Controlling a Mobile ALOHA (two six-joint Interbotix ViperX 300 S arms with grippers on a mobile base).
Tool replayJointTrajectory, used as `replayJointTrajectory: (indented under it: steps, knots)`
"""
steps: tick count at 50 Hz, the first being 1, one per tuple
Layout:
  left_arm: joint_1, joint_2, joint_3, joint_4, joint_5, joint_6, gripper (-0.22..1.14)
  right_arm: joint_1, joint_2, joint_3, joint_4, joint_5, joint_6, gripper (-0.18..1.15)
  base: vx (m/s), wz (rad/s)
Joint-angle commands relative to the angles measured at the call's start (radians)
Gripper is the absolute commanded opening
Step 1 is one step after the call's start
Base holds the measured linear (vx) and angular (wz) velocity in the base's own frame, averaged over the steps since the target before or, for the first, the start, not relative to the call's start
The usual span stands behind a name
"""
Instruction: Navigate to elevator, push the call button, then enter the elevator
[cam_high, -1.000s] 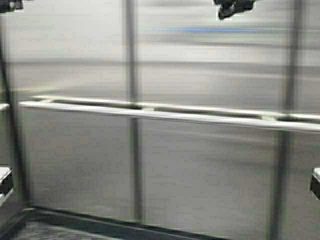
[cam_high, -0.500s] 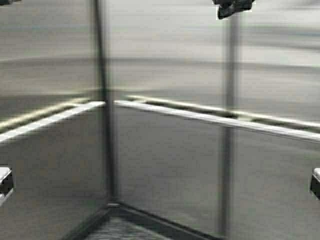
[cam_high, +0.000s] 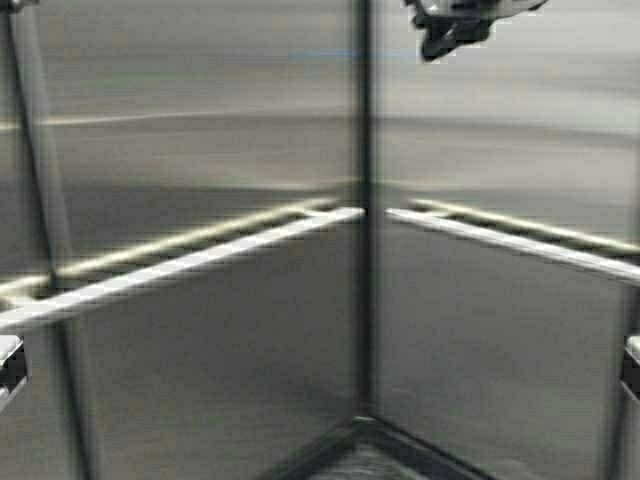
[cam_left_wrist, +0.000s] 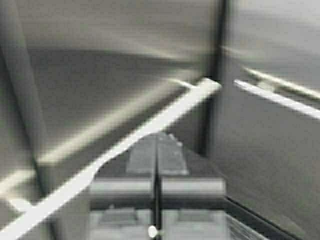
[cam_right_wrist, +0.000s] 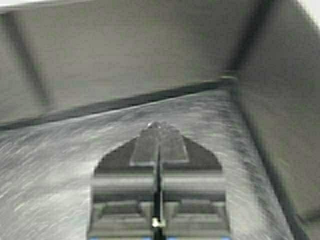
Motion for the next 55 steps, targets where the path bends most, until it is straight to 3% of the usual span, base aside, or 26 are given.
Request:
replayJointTrajectory:
  steps: [1, 33, 55]
  knots:
    - [-0.002, -0.025, -0.005, -0.002, 0.012, -0.002, 0.03, 0.020, -0.044, -0.026, -0.002, 0.028, -0.002, 0.06, 0.11, 0.57]
    - [-0.002, -0.018, 0.000, -0.003, 0.014, 0.006, 0.03, 0.028, -0.069, -0.043, 0.000, 0.026, 0.006, 0.06, 0.09, 0.67]
    - [-0.002, 0.092, -0.044, 0.000, -0.041, 0.012, 0.03, 0.028, -0.069, -0.044, 0.000, 0.011, 0.005, 0.06, 0.08, 0.58]
